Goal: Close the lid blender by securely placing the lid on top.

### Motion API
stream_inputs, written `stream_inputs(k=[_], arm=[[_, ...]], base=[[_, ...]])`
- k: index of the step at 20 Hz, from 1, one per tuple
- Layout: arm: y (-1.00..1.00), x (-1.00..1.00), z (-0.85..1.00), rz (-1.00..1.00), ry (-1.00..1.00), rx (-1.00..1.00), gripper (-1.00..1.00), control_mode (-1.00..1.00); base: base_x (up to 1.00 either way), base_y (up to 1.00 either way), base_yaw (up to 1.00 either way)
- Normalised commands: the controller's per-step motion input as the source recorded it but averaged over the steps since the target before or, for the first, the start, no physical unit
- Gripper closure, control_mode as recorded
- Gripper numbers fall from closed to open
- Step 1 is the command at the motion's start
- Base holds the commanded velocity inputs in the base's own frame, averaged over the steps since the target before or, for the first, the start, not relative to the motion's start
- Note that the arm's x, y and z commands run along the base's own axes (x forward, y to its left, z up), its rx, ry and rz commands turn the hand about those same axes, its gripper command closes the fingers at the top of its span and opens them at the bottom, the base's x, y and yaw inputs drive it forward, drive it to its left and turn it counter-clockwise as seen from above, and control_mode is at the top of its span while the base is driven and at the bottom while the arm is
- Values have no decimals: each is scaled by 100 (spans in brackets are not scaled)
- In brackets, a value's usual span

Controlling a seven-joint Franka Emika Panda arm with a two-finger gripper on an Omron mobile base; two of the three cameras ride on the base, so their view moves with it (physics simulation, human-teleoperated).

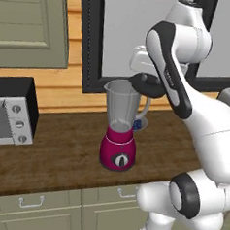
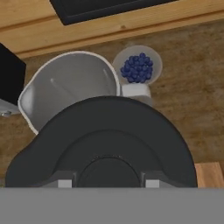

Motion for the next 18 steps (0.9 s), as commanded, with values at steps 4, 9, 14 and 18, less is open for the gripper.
stream_inputs(k=[4, 9, 14, 18], arm=[[43, 6, -2, 0, 0, -2, 100, -100], [30, 7, -16, 0, 0, -6, 100, -100], [14, 7, -8, 0, 0, -3, 100, -100], [1, 17, 0, 0, 0, 0, 100, -100]], base=[[0, 0, 0], [0, 0, 0], [0, 0, 0], [0, 0, 0]])
